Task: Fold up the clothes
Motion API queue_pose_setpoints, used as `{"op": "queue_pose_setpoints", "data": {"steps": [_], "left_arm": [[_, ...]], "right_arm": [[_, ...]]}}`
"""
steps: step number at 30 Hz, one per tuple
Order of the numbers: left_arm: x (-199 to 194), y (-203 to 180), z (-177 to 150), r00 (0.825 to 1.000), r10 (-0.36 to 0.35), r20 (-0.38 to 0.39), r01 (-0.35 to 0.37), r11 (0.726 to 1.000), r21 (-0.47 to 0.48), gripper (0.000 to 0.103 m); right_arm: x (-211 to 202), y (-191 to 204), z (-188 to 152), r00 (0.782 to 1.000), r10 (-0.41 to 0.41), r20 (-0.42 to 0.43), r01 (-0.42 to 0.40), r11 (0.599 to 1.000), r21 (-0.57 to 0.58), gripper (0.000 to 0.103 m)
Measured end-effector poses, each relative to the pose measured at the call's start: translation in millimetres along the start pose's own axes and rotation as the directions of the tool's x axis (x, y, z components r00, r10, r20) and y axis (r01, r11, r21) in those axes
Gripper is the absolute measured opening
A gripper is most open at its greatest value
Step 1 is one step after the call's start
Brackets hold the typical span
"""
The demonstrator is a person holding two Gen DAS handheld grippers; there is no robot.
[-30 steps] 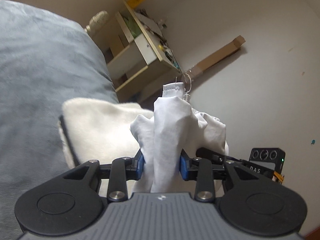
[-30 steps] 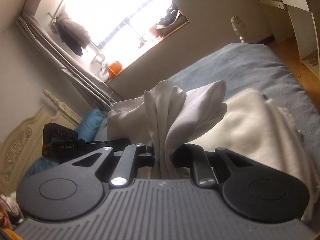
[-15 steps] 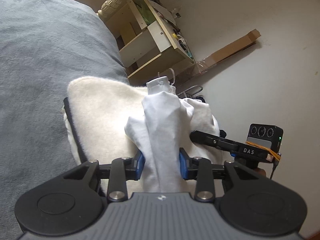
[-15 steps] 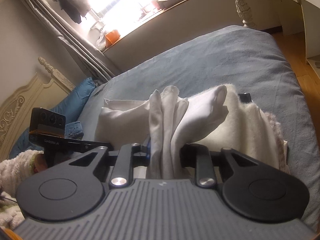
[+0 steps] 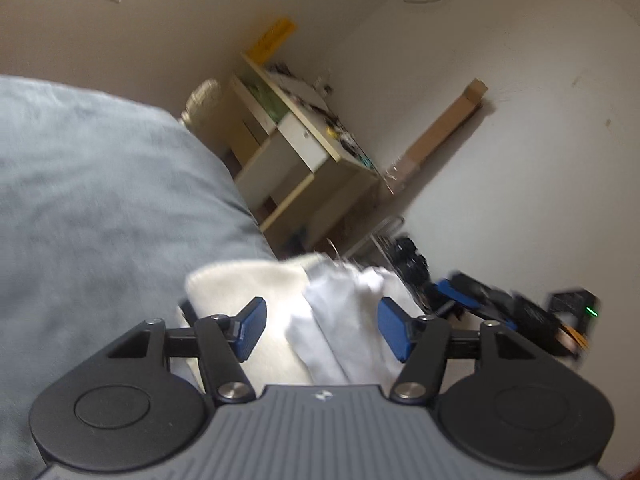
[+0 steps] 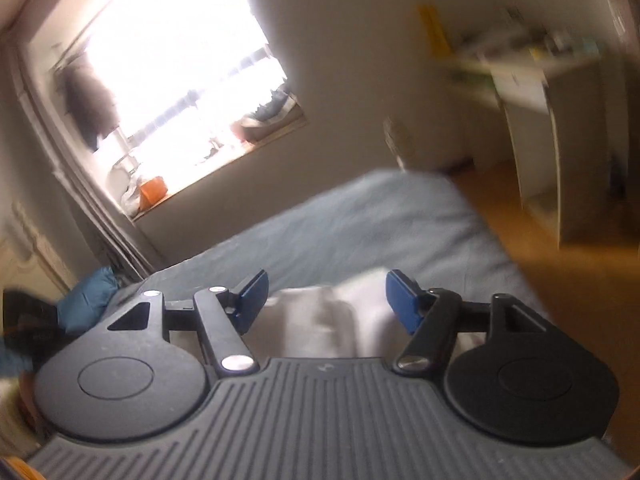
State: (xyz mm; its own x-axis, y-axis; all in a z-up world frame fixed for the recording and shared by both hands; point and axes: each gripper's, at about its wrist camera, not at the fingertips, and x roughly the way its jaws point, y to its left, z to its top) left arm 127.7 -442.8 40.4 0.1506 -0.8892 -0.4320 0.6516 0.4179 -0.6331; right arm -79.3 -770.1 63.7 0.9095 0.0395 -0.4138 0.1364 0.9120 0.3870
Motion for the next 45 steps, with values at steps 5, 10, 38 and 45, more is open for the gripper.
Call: {"op": "queue_pose_setpoints", "data": {"steps": [5, 10, 38, 45], "left_arm": [[-9.7, 4.6, -0.1, 0.996, 0.09, -0.006, -0.089, 0.995, 0.049, 0.062], [-19.8, 19.5, -17.1, 0.991, 0.122, -0.057, -0.118, 0.991, 0.07, 0.062], [-67.1, 79.0, -118.2, 0.934, 0.22, -0.28, -0.084, 0.9, 0.428, 0.087], [-106.9, 52.7, -138.2, 0.944, 0.284, -0.166, -0.181, 0.869, 0.46, 0.101]], "right_arm": [[43.2, 61.6, -16.4, 0.993, -0.012, -0.119, -0.007, 0.987, -0.163, 0.039], [100.5, 85.4, -30.0, 0.964, -0.098, -0.247, 0.041, 0.974, -0.223, 0.036], [-18.5, 214.4, -165.3, 0.854, -0.508, 0.114, 0.519, 0.85, -0.093, 0.085], [-2.8, 280.3, -179.2, 0.831, -0.548, 0.096, 0.556, 0.807, -0.201, 0.099]]}}
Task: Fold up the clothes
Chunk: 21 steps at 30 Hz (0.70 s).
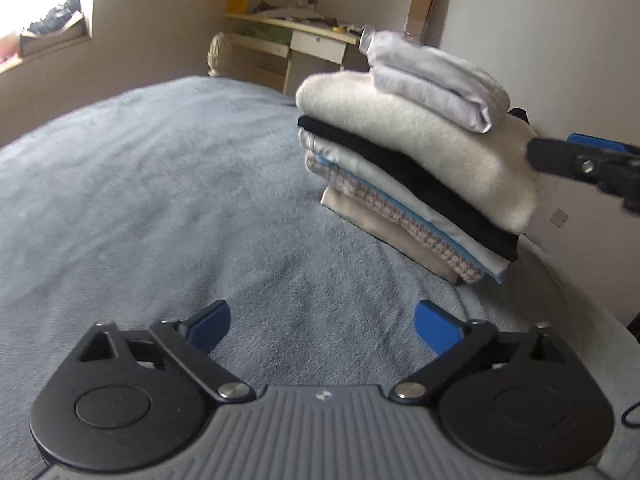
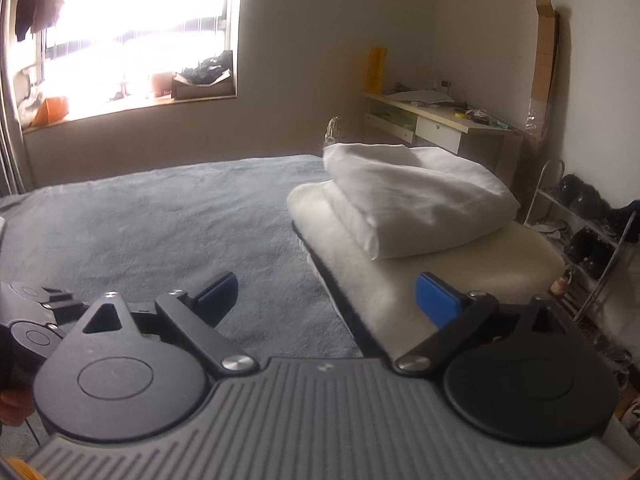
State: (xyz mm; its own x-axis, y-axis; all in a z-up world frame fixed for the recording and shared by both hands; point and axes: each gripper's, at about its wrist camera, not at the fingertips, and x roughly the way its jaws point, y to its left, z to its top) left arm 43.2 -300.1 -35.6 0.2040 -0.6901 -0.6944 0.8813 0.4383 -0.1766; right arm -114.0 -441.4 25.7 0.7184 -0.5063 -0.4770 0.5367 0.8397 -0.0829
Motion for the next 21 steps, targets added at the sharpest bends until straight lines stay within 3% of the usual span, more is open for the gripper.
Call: {"op": "queue_pose_setpoints", "data": {"steps": [4, 8, 12, 18, 21], "left_arm": [[-20.8, -12.6, -1.5, 0.995, 0.061, 0.078, -0.06, 0.998, -0.008, 0.103], [-28.1, -16.5, -2.1, 0.997, 0.042, 0.061, -0.038, 0.998, -0.058, 0.103], [-30.3, -25.4, -4.9, 0.997, 0.068, 0.046, -0.064, 0.994, -0.086, 0.103], [-35.0, -43.4, -5.6, 0.995, 0.087, 0.051, -0.083, 0.994, -0.073, 0.103], [-37.8, -51.0, -6.5, 0.991, 0.115, 0.062, -0.111, 0.992, -0.062, 0.103]], "right_arm": [[-14.0, 9.4, 1.2, 0.999, -0.034, 0.013, 0.034, 0.999, 0.007, 0.102], [-22.8, 4.7, -4.8, 0.998, -0.052, -0.019, 0.054, 0.994, 0.091, 0.102], [-29.8, -3.3, -10.6, 0.995, -0.08, -0.067, 0.089, 0.983, 0.158, 0.102], [-26.8, -5.5, -27.8, 0.965, -0.187, -0.186, 0.222, 0.955, 0.196, 0.102], [-31.2, 0.8, -37.9, 0.95, -0.243, -0.197, 0.281, 0.94, 0.194, 0.102]]}}
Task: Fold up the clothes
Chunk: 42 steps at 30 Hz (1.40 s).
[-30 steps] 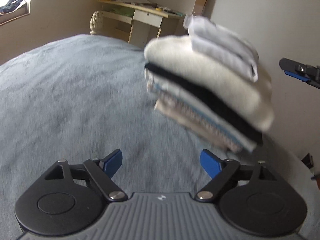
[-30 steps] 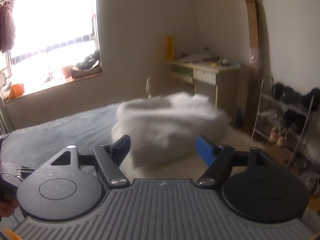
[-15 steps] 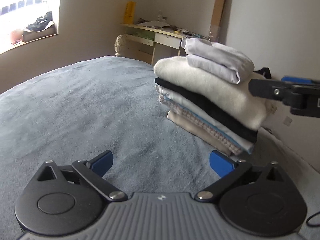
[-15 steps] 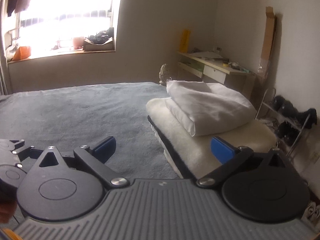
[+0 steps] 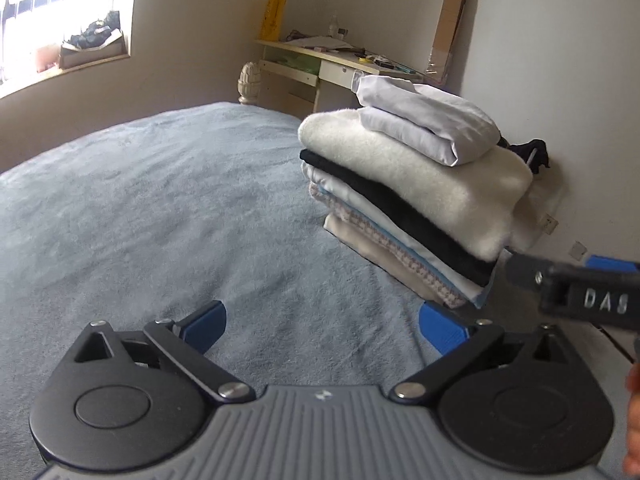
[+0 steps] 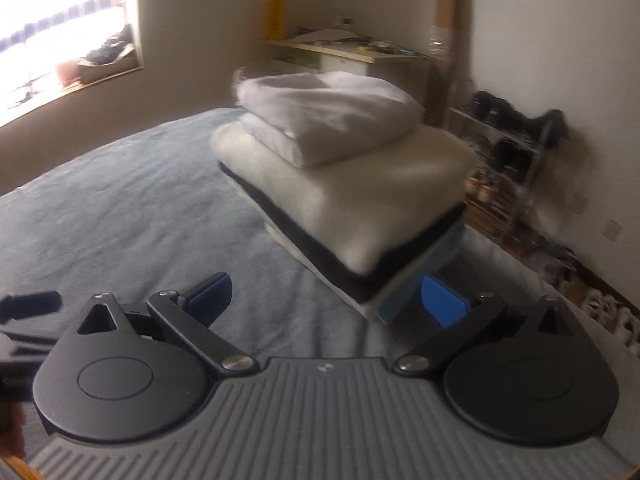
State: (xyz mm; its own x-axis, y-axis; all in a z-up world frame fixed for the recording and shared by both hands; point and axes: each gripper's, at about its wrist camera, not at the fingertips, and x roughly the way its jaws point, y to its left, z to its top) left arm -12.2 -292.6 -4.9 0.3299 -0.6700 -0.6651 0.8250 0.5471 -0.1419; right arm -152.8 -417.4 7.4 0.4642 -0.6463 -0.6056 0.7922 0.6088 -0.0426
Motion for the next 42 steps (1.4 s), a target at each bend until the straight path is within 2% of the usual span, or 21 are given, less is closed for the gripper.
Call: {"op": "queue_pose_setpoints", "data": {"steps": [5, 7, 12, 21, 28, 35, 42], "left_arm": [[-2.6, -7.4, -1.5, 0.999, 0.031, -0.014, -0.031, 0.999, 0.01, 0.103], [-5.3, -8.9, -0.7, 0.999, 0.029, -0.016, -0.029, 1.0, 0.002, 0.103], [-14.9, -19.5, -1.4, 0.997, 0.069, 0.023, -0.071, 0.995, 0.068, 0.102], [-20.9, -12.3, 1.5, 0.995, 0.102, 0.008, -0.102, 0.995, 0.007, 0.102], [-25.1, -13.9, 2.4, 0.992, 0.123, 0.021, -0.123, 0.992, 0.012, 0.102], [-30.1, -15.9, 3.2, 0.988, 0.147, 0.042, -0.148, 0.989, 0.028, 0.102], [-32.7, -23.6, 1.2, 0.988, 0.148, 0.048, -0.151, 0.986, 0.065, 0.102]], "right_arm": [[-15.9, 10.8, -4.9, 0.992, -0.095, 0.088, 0.102, 0.991, -0.087, 0.102], [-21.2, 11.9, -5.3, 0.989, -0.098, 0.111, 0.109, 0.99, -0.091, 0.102], [-24.9, 4.4, -5.7, 0.993, -0.075, 0.094, 0.081, 0.995, -0.062, 0.102], [-23.1, -9.5, -10.6, 0.985, -0.164, 0.054, 0.163, 0.986, 0.021, 0.102], [-23.3, -13.0, -15.8, 0.988, -0.15, 0.023, 0.149, 0.988, 0.026, 0.102], [-41.6, -12.1, -11.0, 0.981, -0.142, 0.135, 0.148, 0.988, -0.04, 0.102], [-43.6, -6.0, -16.4, 0.99, -0.106, 0.09, 0.113, 0.991, -0.078, 0.102]]}}
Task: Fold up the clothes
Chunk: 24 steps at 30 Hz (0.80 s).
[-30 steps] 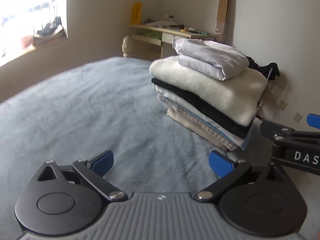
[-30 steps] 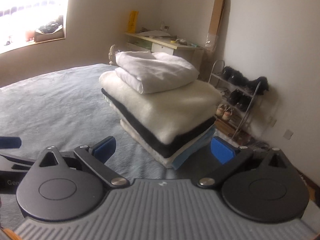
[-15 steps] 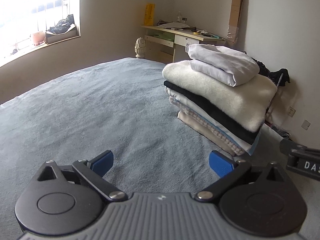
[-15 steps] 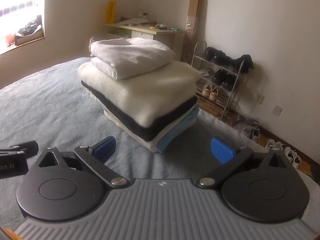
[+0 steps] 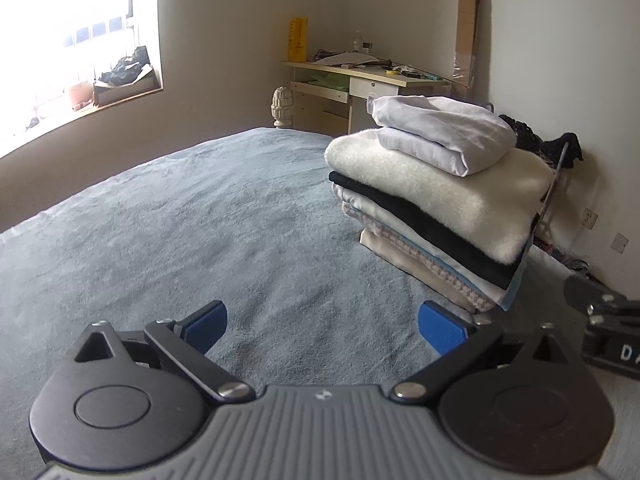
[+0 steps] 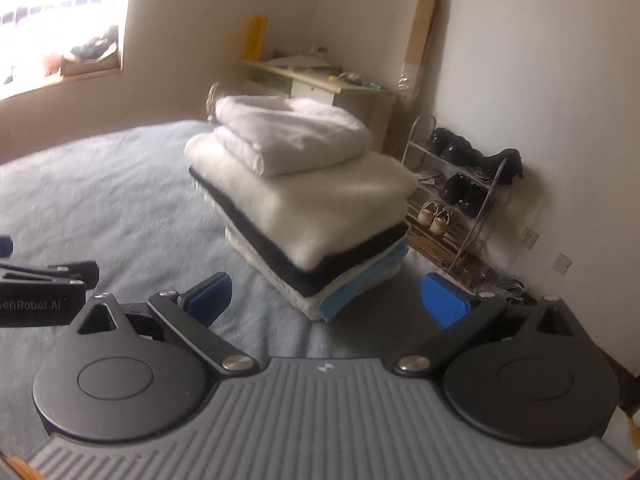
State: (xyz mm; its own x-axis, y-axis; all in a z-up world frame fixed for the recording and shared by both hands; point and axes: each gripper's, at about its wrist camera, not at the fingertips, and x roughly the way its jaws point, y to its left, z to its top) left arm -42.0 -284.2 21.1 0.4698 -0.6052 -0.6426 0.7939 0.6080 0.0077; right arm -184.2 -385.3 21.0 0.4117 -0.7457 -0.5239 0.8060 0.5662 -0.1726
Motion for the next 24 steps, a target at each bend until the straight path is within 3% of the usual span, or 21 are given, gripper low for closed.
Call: {"op": "queue_pose_setpoints", "data": {"steps": [15, 24], "left_arm": [[-5.7, -6.7, -1.1, 1.0, -0.006, 0.005, 0.006, 0.999, 0.04, 0.102], [-5.3, -3.8, -1.1, 1.0, -0.017, -0.007, 0.017, 1.0, 0.014, 0.102]], "right_arm": [[-4.6, 3.0, -3.8, 1.0, 0.01, 0.005, -0.01, 1.0, 0.002, 0.102], [-5.1, 5.9, -3.5, 1.0, 0.009, 0.002, -0.009, 1.0, -0.013, 0.102]]}}
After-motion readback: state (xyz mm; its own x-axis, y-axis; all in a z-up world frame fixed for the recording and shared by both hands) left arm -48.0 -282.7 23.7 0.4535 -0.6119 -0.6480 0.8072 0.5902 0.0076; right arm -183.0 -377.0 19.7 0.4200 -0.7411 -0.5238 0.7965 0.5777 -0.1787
